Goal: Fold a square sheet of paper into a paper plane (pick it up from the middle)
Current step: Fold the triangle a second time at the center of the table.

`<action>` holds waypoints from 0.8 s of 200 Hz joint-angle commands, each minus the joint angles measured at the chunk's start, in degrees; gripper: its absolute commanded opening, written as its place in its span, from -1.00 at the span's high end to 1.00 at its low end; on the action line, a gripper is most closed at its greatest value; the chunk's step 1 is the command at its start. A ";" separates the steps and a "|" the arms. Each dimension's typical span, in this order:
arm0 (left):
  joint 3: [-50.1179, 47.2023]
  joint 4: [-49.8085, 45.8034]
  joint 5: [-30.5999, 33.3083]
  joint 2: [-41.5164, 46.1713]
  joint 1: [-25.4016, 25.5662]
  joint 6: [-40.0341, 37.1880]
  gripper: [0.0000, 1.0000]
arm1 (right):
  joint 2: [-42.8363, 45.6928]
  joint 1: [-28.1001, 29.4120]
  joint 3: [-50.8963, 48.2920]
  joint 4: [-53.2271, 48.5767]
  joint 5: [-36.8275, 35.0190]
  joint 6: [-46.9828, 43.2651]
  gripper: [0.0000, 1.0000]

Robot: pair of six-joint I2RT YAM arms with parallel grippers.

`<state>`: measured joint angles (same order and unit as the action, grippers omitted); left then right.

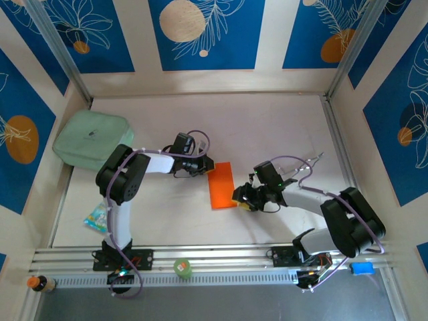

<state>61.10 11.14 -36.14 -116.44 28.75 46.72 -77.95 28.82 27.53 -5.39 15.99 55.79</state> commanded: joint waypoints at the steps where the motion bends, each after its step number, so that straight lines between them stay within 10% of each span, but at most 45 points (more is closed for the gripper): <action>1: -2.39 -5.55 2.82 -2.03 -0.54 0.12 0.82 | 0.96 -0.52 -1.16 -0.52 0.81 0.20 0.13; 160: -0.50 -4.28 -0.30 -1.96 -0.49 0.25 0.80 | -9.37 -4.13 3.40 15.07 13.31 -1.03 0.29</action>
<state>61.12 11.31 -36.64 -116.44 28.67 47.51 -85.12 25.91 29.12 6.85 25.17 56.18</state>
